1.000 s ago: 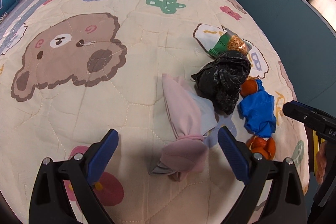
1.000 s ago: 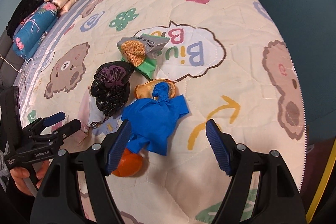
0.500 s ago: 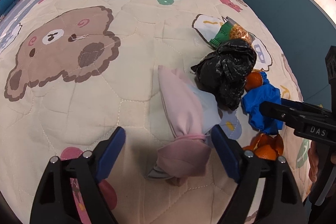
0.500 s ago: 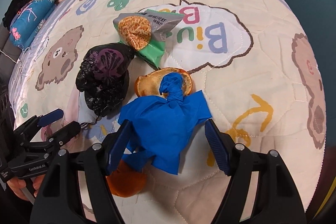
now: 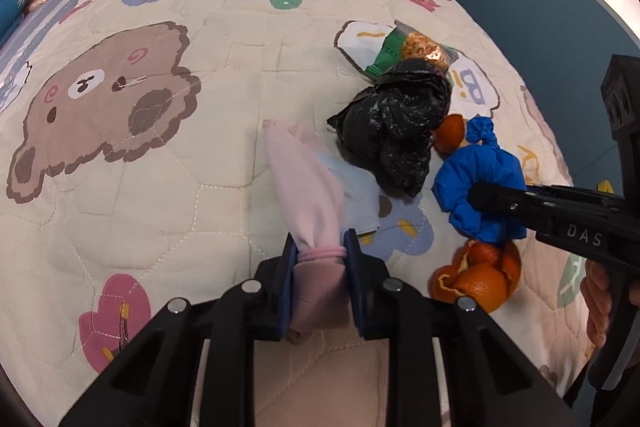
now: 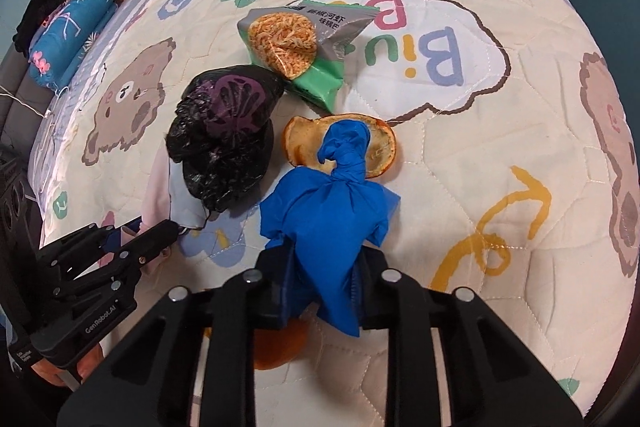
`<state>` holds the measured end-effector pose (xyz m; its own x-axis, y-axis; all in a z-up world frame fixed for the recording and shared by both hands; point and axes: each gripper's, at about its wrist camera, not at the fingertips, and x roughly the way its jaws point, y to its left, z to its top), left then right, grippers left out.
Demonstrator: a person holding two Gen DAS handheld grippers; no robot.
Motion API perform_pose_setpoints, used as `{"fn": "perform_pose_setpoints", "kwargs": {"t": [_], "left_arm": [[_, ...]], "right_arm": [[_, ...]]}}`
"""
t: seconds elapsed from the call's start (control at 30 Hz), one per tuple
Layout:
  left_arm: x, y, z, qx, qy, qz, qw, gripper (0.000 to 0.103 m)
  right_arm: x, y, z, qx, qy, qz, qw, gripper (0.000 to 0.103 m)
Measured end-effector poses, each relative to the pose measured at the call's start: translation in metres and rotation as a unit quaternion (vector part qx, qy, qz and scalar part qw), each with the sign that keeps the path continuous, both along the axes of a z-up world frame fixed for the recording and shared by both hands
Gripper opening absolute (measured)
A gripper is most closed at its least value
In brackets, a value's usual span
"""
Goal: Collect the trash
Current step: 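Grasp the pink cloth with the left tool while the right tool grasps the blue cloth, then carry the pink cloth and blue cloth over the bin with both tools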
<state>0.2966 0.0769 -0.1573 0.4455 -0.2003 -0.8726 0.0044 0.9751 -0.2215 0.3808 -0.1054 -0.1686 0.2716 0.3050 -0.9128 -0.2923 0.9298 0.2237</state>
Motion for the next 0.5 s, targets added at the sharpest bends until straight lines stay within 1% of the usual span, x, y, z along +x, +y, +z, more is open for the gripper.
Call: {"fn": "perform_pose_setpoints", "kwargs": {"t": [0.17,0.5], "left_arm": [[-0.006,0.002,0.012,0.002,-0.007,-0.003,1.0,0.021],[-0.014,-0.004,0.047,0.002,-0.033,0.002,0.9995,0.021]], "right_arm": [[-0.007,-0.009,0.014,0.016,-0.01,-0.002,1.0,0.017],[-0.03,-0.036,0.055,0.041,-0.048,-0.005,0.998,0.017]]}}
